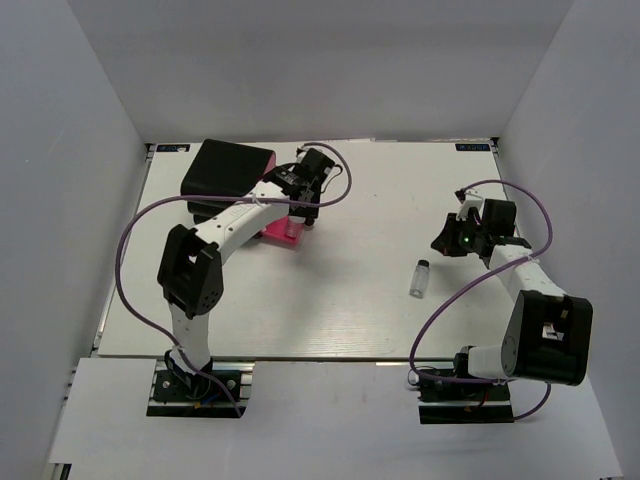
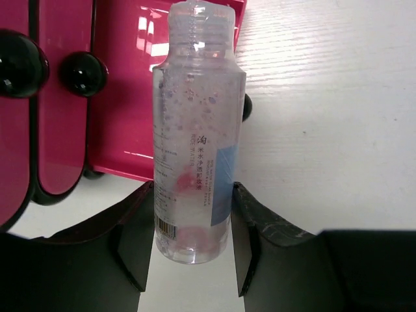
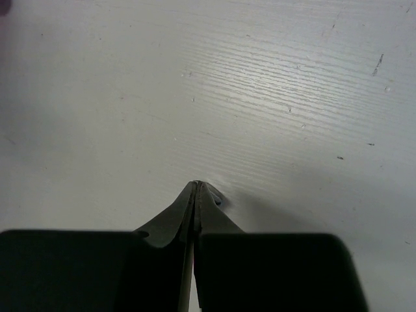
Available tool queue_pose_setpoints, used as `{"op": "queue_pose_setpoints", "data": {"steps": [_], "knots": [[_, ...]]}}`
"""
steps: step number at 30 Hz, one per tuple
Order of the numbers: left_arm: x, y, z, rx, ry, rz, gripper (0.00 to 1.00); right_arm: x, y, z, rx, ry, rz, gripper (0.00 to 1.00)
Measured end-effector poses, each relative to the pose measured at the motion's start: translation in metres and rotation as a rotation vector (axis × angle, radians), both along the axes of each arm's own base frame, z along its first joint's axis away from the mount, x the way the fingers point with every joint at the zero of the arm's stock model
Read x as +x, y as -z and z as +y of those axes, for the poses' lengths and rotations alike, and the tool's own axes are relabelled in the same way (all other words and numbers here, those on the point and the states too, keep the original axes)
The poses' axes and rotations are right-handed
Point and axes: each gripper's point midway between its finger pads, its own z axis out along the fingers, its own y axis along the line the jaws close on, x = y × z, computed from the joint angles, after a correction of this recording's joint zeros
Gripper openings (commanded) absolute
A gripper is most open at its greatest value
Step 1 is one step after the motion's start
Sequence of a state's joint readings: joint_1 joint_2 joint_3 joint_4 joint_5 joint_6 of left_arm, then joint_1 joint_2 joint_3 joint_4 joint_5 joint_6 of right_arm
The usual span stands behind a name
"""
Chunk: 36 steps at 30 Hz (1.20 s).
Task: Organize the makeup
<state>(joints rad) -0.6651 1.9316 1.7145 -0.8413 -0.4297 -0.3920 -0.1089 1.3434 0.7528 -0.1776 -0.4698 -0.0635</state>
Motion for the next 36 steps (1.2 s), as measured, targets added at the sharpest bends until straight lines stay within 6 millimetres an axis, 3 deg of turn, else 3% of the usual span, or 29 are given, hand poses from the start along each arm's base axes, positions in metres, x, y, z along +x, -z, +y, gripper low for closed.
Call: {"op": "queue_pose_setpoints", "data": {"steps": [3, 11, 14, 16, 18, 19, 26, 31, 36], "knots": [[0.006, 0.004, 0.009, 0.019, -0.009, -0.001, 0.03, -0.001, 0.001, 0.001, 0.004, -0.004, 0.004, 0.0], [0.017, 0.043, 0.044, 0.117, -0.059, 0.076, 0.11, -0.001, 0.003, 0.001, 0.003, -0.006, 0.008, 0.0], [0.024, 0.05, 0.052, 0.131, -0.071, 0.091, 0.32, -0.001, 0.003, 0.001, 0.005, -0.009, 0.008, 0.0], [0.028, 0.051, 0.053, 0.137, -0.068, 0.09, 0.44, -0.001, 0.004, 0.001, 0.004, -0.011, 0.011, 0.07], [0.03, 0.049, 0.053, 0.139, -0.064, 0.087, 0.54, -0.002, 0.006, 0.001, -0.001, -0.021, 0.013, 0.24], [0.031, 0.049, 0.052, 0.14, -0.062, 0.084, 0.57, -0.002, 0.007, 0.002, 0.001, -0.02, 0.019, 0.28], [0.032, 0.047, 0.05, 0.128, -0.055, 0.08, 0.67, -0.007, 0.013, 0.005, -0.008, -0.083, 0.031, 0.47], [0.032, 0.039, 0.047, 0.105, -0.05, 0.069, 0.66, -0.013, 0.013, 0.008, -0.023, -0.134, 0.05, 0.51], [0.029, 0.013, 0.035, 0.02, -0.039, 0.028, 0.41, -0.02, 0.013, 0.01, -0.052, -0.171, 0.085, 0.51]]}}
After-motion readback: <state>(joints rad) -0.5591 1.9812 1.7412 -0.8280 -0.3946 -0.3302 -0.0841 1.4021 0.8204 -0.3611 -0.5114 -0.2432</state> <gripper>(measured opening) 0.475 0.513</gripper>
